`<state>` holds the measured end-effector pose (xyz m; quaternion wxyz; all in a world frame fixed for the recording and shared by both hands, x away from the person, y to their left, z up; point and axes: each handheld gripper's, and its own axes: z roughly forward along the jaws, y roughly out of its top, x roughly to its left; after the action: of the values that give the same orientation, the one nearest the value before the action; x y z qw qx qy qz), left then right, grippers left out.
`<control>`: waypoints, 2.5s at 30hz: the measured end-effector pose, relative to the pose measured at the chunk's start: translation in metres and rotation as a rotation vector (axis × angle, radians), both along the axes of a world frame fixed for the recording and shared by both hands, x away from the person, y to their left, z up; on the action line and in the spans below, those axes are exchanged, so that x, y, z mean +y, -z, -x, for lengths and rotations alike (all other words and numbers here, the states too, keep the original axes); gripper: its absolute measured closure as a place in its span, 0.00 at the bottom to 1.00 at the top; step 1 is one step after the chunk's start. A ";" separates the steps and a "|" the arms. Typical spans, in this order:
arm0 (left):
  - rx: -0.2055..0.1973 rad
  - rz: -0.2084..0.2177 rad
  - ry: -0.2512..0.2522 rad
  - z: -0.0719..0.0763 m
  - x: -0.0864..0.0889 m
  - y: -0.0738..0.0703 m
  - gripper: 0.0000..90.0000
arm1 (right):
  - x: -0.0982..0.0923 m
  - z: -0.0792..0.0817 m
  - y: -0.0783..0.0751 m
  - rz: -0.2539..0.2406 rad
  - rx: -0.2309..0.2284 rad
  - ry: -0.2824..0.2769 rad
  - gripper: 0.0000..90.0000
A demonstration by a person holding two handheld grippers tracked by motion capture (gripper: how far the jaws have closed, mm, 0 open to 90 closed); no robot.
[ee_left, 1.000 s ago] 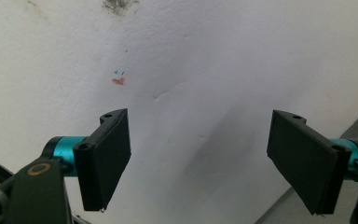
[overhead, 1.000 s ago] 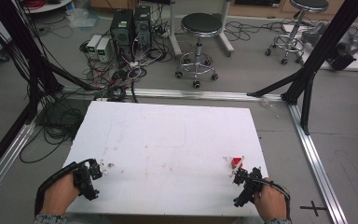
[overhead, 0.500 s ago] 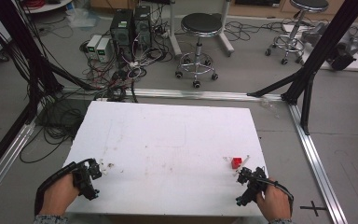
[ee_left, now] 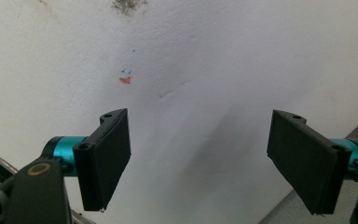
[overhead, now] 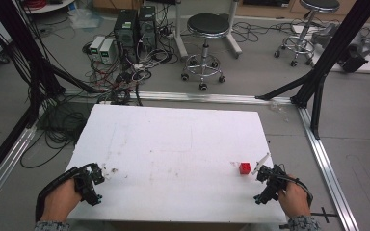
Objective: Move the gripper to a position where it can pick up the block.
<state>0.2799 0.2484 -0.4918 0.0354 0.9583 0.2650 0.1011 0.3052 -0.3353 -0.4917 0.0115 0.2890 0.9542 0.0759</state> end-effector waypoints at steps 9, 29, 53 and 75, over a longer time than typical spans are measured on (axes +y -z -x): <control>-0.008 0.002 -0.010 0.000 0.001 -0.003 0.24 | -0.005 -0.019 0.003 0.051 0.018 -0.251 0.01; -0.013 0.002 -0.012 0.000 0.002 -0.003 0.24 | -0.012 -0.064 -0.025 0.119 -0.030 -0.450 0.01; -0.013 0.007 -0.017 0.000 0.002 -0.002 0.24 | 0.022 -0.088 -0.011 0.129 -0.013 -0.595 0.01; -0.010 0.002 -0.025 0.000 0.003 -0.001 0.24 | 0.044 -0.097 0.021 0.093 0.022 -0.631 0.01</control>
<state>0.2803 0.2517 -0.4909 0.0364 0.9544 0.2768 0.1062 0.4018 -0.2914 -0.5128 -0.0096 -0.0213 0.9993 0.0288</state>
